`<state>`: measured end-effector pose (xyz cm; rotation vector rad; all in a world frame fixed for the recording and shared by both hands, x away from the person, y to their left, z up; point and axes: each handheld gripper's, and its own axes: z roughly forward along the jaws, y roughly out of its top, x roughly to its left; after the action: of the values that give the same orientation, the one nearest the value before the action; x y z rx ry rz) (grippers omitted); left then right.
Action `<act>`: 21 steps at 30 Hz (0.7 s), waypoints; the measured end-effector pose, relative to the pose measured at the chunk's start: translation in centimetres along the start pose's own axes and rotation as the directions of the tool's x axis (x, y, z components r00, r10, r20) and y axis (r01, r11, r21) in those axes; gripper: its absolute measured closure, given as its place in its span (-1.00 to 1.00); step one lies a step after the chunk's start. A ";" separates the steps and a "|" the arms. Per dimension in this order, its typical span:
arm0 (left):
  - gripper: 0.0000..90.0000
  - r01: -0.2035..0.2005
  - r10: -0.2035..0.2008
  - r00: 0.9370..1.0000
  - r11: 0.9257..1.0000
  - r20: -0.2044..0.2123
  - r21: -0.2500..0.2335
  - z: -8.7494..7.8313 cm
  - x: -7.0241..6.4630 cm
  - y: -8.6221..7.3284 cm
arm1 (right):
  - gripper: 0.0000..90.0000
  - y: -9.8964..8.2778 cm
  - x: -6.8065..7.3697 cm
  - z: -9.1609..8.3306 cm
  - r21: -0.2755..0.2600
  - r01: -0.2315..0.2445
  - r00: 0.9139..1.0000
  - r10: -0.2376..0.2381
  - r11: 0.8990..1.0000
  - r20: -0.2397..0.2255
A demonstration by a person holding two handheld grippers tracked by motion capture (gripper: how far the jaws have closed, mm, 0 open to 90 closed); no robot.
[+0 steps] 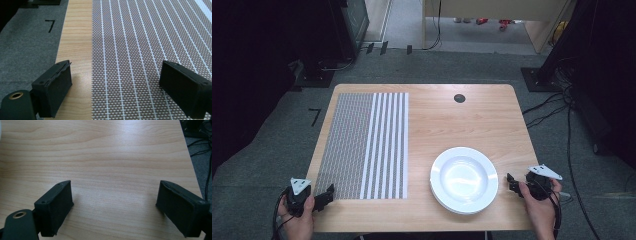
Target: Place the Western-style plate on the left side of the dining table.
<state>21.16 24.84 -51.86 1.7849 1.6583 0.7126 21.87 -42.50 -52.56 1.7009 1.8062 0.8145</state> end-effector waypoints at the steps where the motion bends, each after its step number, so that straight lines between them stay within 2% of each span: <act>1: -0.77 0.000 0.000 1.000 1.000 0.000 0.000 0.0 0.0 0.0 | -0.71 0.0 0.0 0.0 0.000 0.000 1.000 0.000 1.000 0.000; 5: -0.77 0.008 -0.008 1.000 1.000 -0.007 0.005 -0.1 0.1 0.0 | -0.71 0.0 0.0 0.0 0.000 0.000 1.000 0.000 1.000 0.000; 10: -0.77 0.031 -0.032 0.999 0.999 -0.024 -0.028 -0.8 0.1 0.5 | -0.71 0.0 0.0 0.0 0.000 0.000 1.000 0.000 1.000 0.000; 13: -0.77 0.038 -0.039 0.999 0.998 -0.018 -0.048 -1.2 -0.1 0.9 | -0.71 0.0 0.0 0.0 0.001 -0.002 1.000 0.002 1.000 0.000; 16: -0.77 0.043 -0.043 0.999 0.997 0.007 -0.063 -1.6 -0.8 1.3 | -0.71 0.0 0.0 0.0 0.000 0.000 1.000 0.000 1.000 0.000; 21: -0.77 -0.006 0.010 0.999 0.996 0.039 -0.086 -2.2 -2.8 2.5 | -0.71 0.0 0.0 0.0 0.000 0.000 1.000 0.000 1.000 0.000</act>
<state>21.01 22.11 -48.50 1.7356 1.5725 0.7367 21.87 -42.50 -52.57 1.7006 1.8060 0.8141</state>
